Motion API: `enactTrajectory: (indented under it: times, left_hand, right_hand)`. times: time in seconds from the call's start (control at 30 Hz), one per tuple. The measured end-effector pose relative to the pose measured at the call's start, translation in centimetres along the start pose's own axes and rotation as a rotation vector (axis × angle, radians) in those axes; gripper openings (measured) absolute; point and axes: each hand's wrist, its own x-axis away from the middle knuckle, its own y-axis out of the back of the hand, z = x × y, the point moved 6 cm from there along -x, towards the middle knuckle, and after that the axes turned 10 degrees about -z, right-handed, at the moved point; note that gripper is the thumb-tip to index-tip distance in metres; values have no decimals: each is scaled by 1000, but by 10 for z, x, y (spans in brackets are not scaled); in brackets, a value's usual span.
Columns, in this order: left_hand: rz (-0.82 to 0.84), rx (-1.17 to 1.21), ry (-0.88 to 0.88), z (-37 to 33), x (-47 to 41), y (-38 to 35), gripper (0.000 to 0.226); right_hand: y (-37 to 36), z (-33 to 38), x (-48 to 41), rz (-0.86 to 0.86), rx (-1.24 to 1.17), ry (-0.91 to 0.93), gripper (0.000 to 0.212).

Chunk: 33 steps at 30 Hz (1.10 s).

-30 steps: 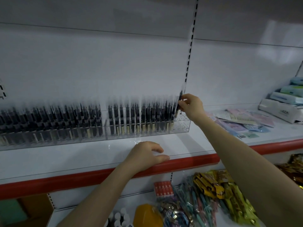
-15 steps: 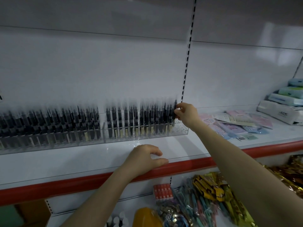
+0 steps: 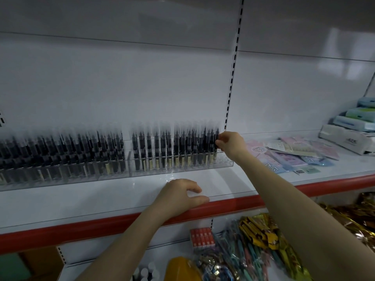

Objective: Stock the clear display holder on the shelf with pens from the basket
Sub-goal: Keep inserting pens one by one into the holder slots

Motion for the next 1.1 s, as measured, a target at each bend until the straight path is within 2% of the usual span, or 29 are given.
enactTrajectory:
  times: [0.43, 0.53, 0.77, 0.83, 0.93, 1.0, 1.1]
  left_hand:
    - [9, 7, 12, -2, 1, 1, 42]
    - [32, 5, 10, -4, 1, 2, 42]
    - [37, -15, -28, -11, 6, 5, 45]
    - [-8, -46, -95, -17, 11, 9, 45]
    - [-177, -94, -300, -29, 34, 19, 35]
    - [-228, -64, -420, -32, 62, 21, 32]
    - [-262, 47, -455, -20, 109, 22, 32]
  right_hand:
    - [3, -1, 11, -41, 4, -25, 34]
    - [9, 1, 21, -110, -45, -14, 34]
    - [20, 10, 58, -119, -71, 31, 29]
    - [26, 17, 73, -150, -93, 61, 26]
    - [31, 30, 99, -177, -145, 104, 23]
    - [28, 38, 125, -176, -197, 117, 19]
    - [16, 47, 174, -142, -287, 127, 14]
